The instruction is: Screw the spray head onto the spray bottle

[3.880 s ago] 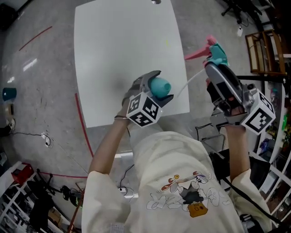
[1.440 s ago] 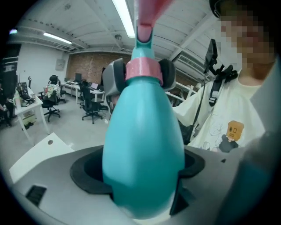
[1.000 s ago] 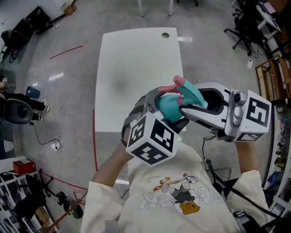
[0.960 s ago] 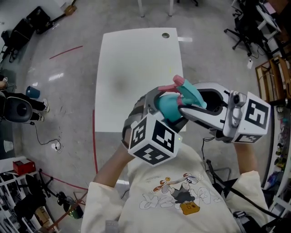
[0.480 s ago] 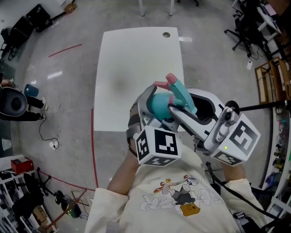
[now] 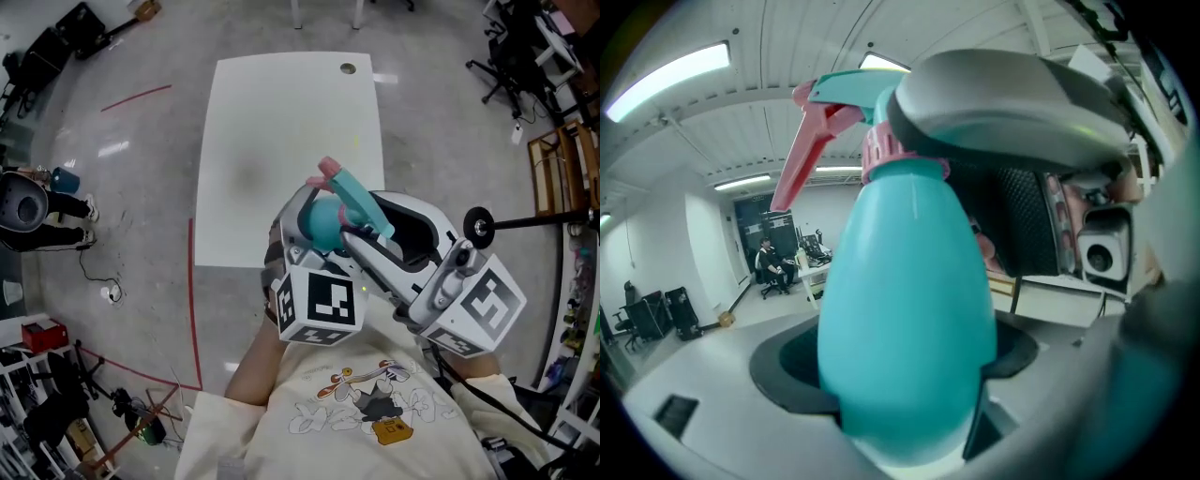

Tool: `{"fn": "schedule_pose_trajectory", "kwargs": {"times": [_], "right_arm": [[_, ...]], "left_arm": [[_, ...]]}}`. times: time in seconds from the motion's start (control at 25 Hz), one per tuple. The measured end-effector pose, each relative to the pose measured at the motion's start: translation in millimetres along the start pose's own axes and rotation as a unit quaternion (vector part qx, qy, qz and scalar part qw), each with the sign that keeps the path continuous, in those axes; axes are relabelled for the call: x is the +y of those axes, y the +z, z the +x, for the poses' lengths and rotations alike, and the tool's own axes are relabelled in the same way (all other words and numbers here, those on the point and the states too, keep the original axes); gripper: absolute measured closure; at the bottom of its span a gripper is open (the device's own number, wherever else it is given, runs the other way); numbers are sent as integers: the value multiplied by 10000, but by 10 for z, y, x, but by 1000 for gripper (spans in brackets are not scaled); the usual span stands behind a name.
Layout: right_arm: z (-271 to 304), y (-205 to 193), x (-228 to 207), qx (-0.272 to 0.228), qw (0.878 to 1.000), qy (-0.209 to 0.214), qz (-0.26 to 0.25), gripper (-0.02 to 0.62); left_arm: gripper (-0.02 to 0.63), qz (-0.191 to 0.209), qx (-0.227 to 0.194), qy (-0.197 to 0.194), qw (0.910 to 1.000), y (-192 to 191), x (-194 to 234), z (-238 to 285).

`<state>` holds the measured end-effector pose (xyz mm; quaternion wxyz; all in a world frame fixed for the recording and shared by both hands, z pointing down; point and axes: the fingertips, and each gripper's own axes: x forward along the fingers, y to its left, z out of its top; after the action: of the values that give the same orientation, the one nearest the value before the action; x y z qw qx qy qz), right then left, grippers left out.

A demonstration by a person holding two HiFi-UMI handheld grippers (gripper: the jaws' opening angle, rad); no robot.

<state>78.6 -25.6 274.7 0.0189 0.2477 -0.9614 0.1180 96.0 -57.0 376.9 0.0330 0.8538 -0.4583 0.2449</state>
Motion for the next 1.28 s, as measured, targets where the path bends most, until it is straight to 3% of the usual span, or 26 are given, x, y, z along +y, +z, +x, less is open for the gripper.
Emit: {"fn": "schedule_pose_trajectory", "kwargs": {"times": [0.16, 0.36, 0.6, 0.8, 1.04, 1.12, 1.28], "right_arm": [[-95, 18, -65, 123, 9989, 458, -41, 400], [-266, 163, -99, 127, 9874, 1565, -211, 388], [-384, 202, 77, 226, 9619, 2717, -217, 388], [-480, 213, 215, 338, 9340, 3549, -232, 388], [-561, 160, 313, 539, 9141, 4005, -339, 415], [-559, 157, 306, 510, 9137, 4005, -457, 451], [-513, 151, 237, 463, 9218, 3792, -657, 460]], "left_arm": [[175, 94, -66, -189, 9998, 70, 5, 80], [175, 368, -243, -1195, 9919, 263, -112, 180], [175, 687, -521, -2375, 9675, 318, -359, -175], [175, 1042, -499, -2652, 9572, 344, -626, -266], [175, 1222, -462, -2880, 9487, 334, -829, -260], [175, 1191, -439, -2924, 9479, 314, -839, -231], [175, 968, -348, -2861, 9527, 305, -797, -160]]}}
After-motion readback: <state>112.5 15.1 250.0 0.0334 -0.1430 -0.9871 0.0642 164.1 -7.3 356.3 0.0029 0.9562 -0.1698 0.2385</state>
